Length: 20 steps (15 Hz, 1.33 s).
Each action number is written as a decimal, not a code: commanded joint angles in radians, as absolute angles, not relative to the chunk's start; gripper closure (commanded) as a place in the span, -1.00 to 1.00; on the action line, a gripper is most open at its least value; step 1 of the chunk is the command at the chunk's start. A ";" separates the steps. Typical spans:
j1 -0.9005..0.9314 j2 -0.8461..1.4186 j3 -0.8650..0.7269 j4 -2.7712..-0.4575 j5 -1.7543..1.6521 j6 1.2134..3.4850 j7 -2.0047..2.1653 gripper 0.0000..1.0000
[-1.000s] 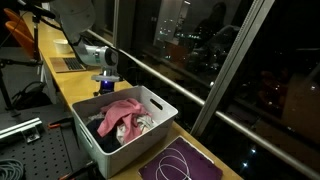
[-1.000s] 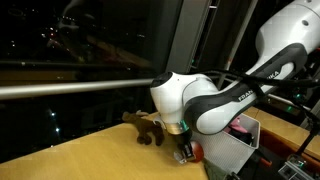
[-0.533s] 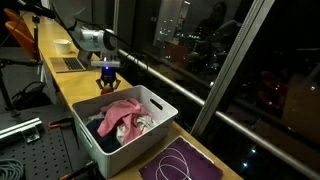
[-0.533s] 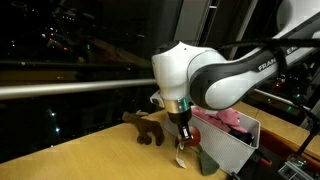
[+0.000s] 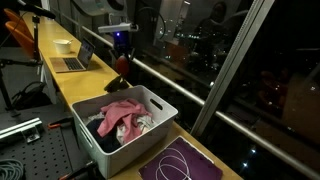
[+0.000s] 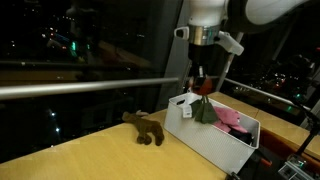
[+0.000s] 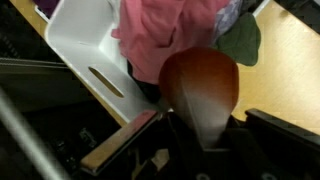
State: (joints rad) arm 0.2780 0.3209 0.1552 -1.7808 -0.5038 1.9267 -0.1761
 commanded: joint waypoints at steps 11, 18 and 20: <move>0.147 0.255 0.114 -1.835 -0.481 1.893 -0.201 0.02; 0.174 0.235 0.132 -1.870 -0.482 1.880 -0.155 -0.97; 0.197 0.247 0.146 -1.838 -0.488 1.861 -0.142 -1.00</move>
State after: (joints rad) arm 0.1663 0.2574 0.1277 -1.8625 -0.4940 1.8861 -0.1674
